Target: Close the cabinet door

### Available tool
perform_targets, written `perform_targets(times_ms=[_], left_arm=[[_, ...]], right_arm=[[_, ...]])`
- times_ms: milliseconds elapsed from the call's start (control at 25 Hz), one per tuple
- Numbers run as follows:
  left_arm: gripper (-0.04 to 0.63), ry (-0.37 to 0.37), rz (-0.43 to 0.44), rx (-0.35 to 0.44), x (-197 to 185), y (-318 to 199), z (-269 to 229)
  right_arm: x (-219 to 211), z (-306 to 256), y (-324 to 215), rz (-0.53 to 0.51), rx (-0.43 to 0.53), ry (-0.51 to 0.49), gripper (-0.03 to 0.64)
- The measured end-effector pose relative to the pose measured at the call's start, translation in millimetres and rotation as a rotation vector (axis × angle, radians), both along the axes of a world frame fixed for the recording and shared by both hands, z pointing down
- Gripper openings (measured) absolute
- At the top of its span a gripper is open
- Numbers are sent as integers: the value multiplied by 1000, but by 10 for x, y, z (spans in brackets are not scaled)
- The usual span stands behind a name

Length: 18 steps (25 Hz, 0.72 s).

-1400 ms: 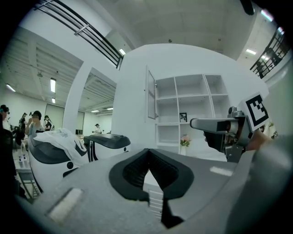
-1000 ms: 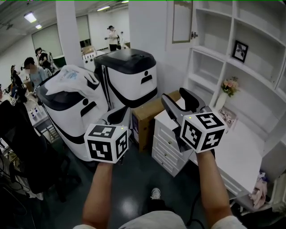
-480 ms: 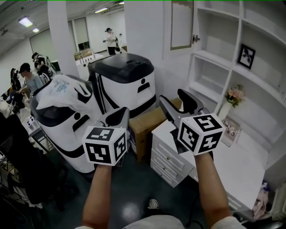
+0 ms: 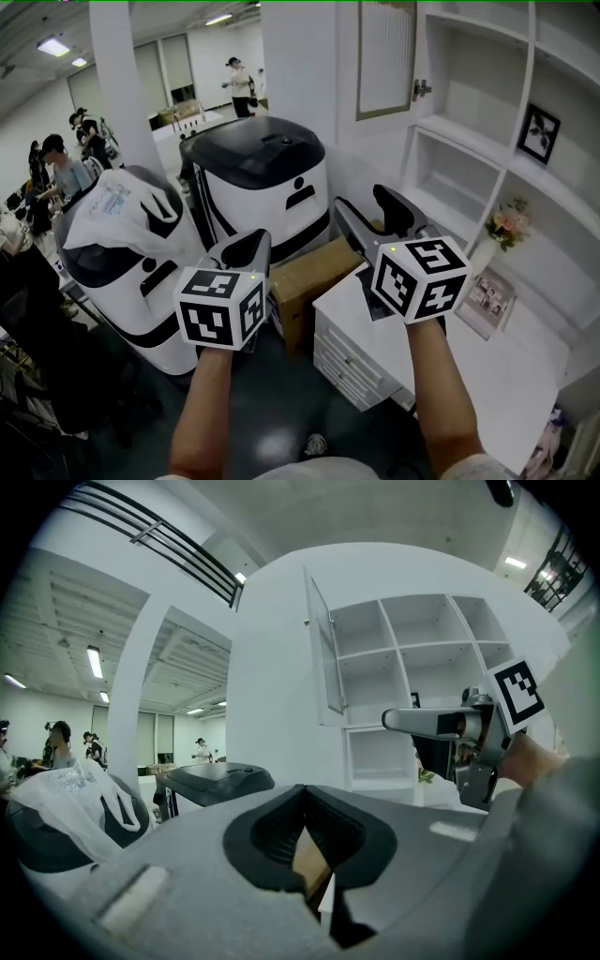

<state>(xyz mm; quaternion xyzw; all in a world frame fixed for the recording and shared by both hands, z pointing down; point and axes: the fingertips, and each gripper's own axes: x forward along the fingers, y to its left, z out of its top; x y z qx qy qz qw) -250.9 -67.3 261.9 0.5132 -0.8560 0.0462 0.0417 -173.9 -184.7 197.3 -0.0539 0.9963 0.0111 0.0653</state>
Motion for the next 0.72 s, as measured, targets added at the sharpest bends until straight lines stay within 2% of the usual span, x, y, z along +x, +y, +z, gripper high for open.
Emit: perform_targets(times_ms=[200, 720], left_arm=[[-5, -12, -4, -11, -108, -255, -38], [-5, -16, 64, 14, -308, -728, -55]], right_arm=[[-155, -14, -215, -15, -9, -9, 278], [-416, -129, -525, 19, 3, -26, 282]])
